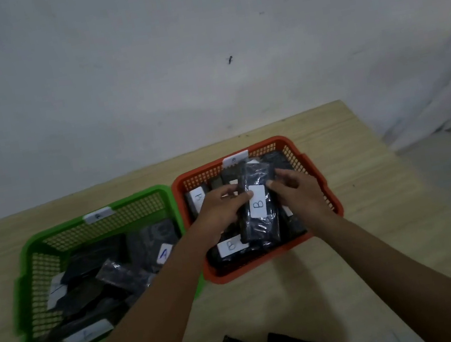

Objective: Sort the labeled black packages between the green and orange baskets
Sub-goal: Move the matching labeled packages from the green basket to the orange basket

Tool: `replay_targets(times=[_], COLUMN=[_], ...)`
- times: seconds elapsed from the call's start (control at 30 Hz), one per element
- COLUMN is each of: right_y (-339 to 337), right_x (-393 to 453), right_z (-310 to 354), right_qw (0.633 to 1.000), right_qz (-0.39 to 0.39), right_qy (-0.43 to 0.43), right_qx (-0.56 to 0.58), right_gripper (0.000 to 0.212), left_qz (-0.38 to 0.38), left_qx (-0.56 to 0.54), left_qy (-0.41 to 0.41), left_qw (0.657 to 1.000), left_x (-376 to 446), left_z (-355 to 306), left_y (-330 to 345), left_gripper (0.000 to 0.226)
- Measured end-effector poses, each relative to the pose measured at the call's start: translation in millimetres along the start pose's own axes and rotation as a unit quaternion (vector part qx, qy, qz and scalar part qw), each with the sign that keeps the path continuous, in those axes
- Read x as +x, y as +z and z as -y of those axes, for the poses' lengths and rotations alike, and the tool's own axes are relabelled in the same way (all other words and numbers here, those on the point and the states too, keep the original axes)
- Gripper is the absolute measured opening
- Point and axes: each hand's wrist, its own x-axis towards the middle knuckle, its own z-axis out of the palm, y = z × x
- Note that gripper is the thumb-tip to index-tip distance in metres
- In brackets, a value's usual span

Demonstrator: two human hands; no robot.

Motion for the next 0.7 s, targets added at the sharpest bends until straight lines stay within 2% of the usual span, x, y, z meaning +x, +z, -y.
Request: replay_targets(times=[0.1,0.17,0.23,0.3,0.37,0.43,0.53,0.6,0.7], right_y=[-36.3,-57.3,-71.0,-77.0,-79.3,-80.1,-80.6,-80.2,-80.7], right_x=[21.1,35.8,51.2,64.4,72.3,76.1,77.3,76.8,76.3], right_z=[-4.6,-12.3,-22.0,-30.1,-35.8,-39.0,-44.2,-45.8,-46.6], right_qw=[0.972,0.959,0.96,0.96,0.964,0.972,0.979,0.98,0.981], right_qz=[-0.095,-0.119,-0.096,-0.034,0.004,0.003,0.0,-0.002,0.0], right_qy=[-0.122,-0.141,-0.08,-0.008,0.02,0.026,0.027,0.024,0.02], right_qx=[-0.175,-0.216,-0.251,-0.276,-0.264,-0.233,-0.203,-0.196,-0.195], right_gripper=[0.03,0.032,0.039,0.045,0.045,0.041,0.036,0.035,0.036], left_qz=[-0.027,-0.047,-0.065,-0.085,-0.106,-0.121,-0.137,-0.165,-0.207], left_qx=[-0.043,-0.066,-0.072,-0.072,-0.07,-0.058,0.001,0.08,0.261], left_qy=[-0.039,-0.053,-0.053,-0.06,-0.07,-0.077,-0.073,-0.046,0.035], left_qw=[0.998,0.995,0.994,0.992,0.989,0.988,0.988,0.982,0.942], left_x=[22.1,37.7,53.2,68.0,82.6,94.6,109.0,111.8,108.8], left_z=[-2.1,-4.3,-8.5,-14.5,-18.0,-17.7,-11.2,-10.7,-14.4], left_y=[31.5,50.2,67.1,80.9,92.5,100.9,109.9,116.2,123.4], left_gripper=[0.031,0.032,0.024,0.026,0.032,0.036,0.034,0.026,0.028])
